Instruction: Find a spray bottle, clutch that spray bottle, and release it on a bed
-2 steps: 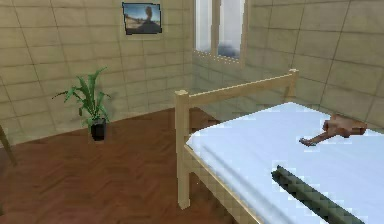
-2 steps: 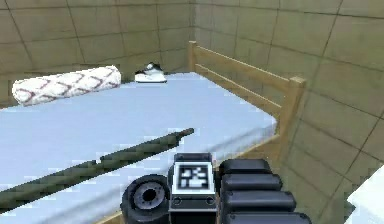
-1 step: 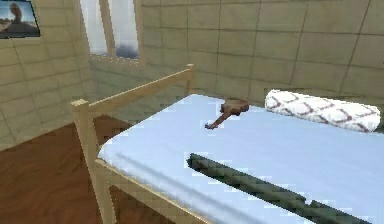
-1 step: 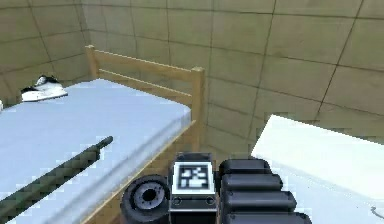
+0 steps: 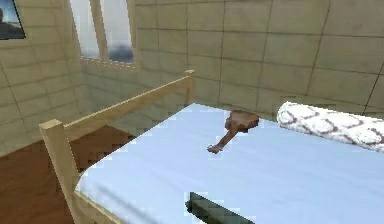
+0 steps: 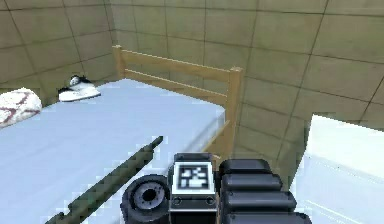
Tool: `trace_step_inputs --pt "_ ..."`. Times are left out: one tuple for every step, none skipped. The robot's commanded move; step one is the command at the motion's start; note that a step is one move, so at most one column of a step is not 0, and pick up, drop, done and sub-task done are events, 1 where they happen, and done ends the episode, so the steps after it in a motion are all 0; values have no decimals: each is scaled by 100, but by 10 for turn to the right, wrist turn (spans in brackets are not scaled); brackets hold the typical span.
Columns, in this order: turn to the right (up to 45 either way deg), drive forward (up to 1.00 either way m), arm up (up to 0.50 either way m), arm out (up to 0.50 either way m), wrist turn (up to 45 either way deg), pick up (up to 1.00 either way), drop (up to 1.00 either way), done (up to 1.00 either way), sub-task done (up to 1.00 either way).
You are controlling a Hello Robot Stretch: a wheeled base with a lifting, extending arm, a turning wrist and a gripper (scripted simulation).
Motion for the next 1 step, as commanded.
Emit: trace_step_inputs --pt "-30 0 0 0 0 0 0 0 0"
